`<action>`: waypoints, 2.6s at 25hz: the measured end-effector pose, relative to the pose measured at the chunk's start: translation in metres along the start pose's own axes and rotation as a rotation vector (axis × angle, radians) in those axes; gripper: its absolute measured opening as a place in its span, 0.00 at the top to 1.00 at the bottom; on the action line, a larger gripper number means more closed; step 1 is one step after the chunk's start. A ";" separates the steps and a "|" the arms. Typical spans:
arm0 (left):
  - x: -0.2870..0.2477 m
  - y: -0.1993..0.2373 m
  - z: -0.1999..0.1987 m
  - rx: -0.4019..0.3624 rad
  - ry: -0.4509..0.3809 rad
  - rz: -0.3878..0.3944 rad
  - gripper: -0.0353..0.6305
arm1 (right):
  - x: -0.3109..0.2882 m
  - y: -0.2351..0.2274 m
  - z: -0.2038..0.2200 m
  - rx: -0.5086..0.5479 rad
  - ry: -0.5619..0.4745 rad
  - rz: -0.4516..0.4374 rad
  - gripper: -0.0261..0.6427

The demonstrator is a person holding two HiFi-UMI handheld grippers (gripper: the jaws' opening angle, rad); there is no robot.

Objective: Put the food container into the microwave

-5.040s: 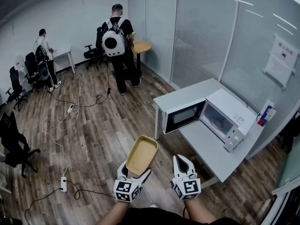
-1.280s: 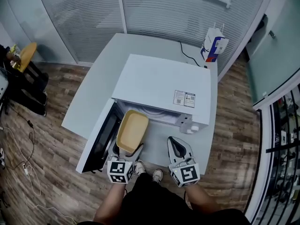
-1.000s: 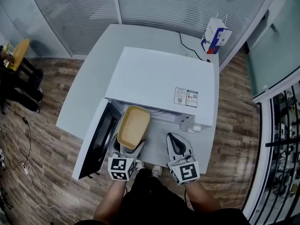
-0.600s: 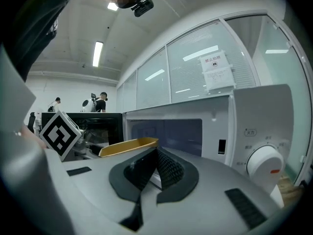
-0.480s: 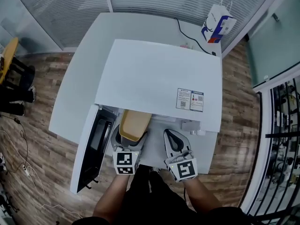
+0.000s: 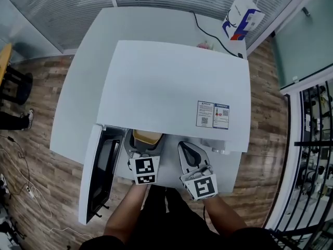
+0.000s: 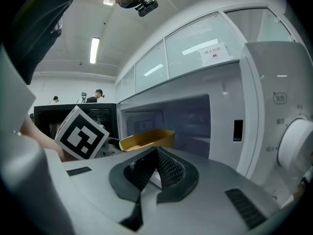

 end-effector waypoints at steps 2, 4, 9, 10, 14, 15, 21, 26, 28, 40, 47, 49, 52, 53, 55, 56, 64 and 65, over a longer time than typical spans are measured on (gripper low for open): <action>-0.008 0.003 0.001 0.004 0.013 -0.013 0.21 | -0.002 -0.001 0.004 -0.005 -0.002 0.001 0.96; -0.015 0.004 0.002 0.011 0.018 -0.020 0.21 | -0.004 -0.002 0.004 -0.009 -0.012 0.000 0.96; -0.027 0.000 -0.001 0.018 0.013 -0.014 0.21 | -0.005 -0.006 0.003 -0.015 -0.022 0.011 0.96; -0.030 -0.001 -0.003 0.015 0.012 -0.013 0.21 | -0.005 -0.008 0.003 -0.012 -0.024 0.013 0.96; -0.039 -0.008 -0.002 -0.010 0.029 0.000 0.21 | -0.003 -0.010 0.002 -0.013 -0.037 0.021 0.96; -0.040 -0.009 -0.003 -0.014 0.029 0.001 0.21 | -0.002 -0.010 0.002 -0.017 -0.035 0.023 0.96; -0.046 -0.014 -0.002 0.018 0.043 0.023 0.13 | 0.003 -0.012 0.003 -0.026 -0.029 0.032 0.96; -0.033 -0.015 0.004 0.032 0.048 0.027 0.11 | 0.009 -0.010 -0.001 -0.025 -0.036 0.038 0.96; -0.022 -0.016 0.007 0.041 0.049 0.026 0.11 | 0.011 -0.008 -0.005 -0.026 -0.047 0.038 0.96; 0.079 -0.022 -0.012 -0.011 -0.042 0.015 0.43 | 0.044 0.018 -0.046 0.009 -0.127 0.013 0.96; 0.126 -0.016 -0.032 -0.012 -0.121 -0.069 0.94 | 0.065 0.039 -0.081 0.044 -0.203 -0.016 0.96; 0.133 -0.017 -0.039 -0.017 -0.141 -0.055 0.94 | 0.069 0.043 -0.090 0.051 -0.230 -0.021 0.96; 0.144 -0.018 -0.045 -0.008 -0.157 -0.036 0.94 | 0.078 0.048 -0.101 0.052 -0.260 -0.001 0.96; 0.147 -0.017 -0.047 -0.001 -0.160 -0.032 0.94 | 0.080 0.049 -0.103 0.050 -0.266 0.005 0.96; 0.153 -0.017 -0.052 0.015 -0.173 -0.021 0.94 | 0.084 0.050 -0.108 0.056 -0.278 0.010 0.96; 0.155 -0.017 -0.055 0.024 -0.180 -0.014 0.94 | 0.085 0.051 -0.112 0.066 -0.282 0.009 0.96; 0.163 -0.011 -0.082 0.062 -0.246 -0.028 0.94 | 0.094 0.044 -0.140 0.088 -0.336 0.030 0.96; 0.163 -0.010 -0.083 0.070 -0.252 -0.044 0.94 | 0.096 0.042 -0.142 0.085 -0.341 0.037 0.96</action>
Point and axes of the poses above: the fingertips, and each gripper's own axes: x backward along the fingers, y to its left, z out of its underside, the point moved 3 cm from there along x, backward along the fingers, and after that the axes turned 3 degrees about -x, right-handed, at the moved point
